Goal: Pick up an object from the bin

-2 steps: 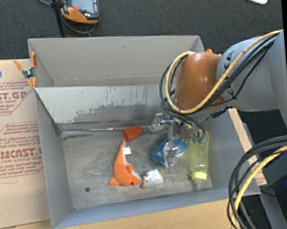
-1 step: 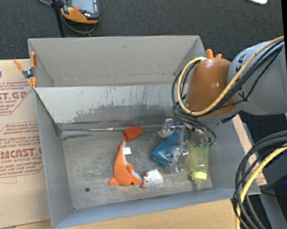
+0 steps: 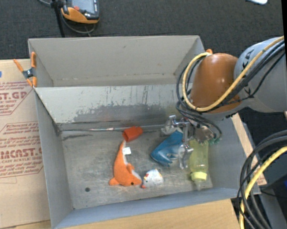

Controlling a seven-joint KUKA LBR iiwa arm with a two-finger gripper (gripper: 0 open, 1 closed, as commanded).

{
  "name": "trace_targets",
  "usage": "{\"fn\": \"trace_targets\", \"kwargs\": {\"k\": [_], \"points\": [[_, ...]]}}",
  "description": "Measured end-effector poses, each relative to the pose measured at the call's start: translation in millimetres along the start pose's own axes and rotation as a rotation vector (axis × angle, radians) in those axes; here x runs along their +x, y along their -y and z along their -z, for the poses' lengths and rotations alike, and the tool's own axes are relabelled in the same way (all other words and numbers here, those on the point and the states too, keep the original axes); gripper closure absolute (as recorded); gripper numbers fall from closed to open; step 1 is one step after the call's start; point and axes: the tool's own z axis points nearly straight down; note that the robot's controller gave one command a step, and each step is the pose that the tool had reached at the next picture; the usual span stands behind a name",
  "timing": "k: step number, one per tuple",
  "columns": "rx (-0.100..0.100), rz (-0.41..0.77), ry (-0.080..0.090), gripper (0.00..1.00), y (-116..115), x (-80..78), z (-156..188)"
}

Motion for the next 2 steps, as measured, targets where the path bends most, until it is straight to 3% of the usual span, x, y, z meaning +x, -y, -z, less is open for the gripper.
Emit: {"fn": "trace_targets", "kwargs": {"k": [1, 2], "points": [[0.003, -0.003, 0.02, 0.0, 5.1, 5.4, -35.2], [0.005, 0.031, 0.015, 1.0, 7.3, 1.8, -49.3]]}}
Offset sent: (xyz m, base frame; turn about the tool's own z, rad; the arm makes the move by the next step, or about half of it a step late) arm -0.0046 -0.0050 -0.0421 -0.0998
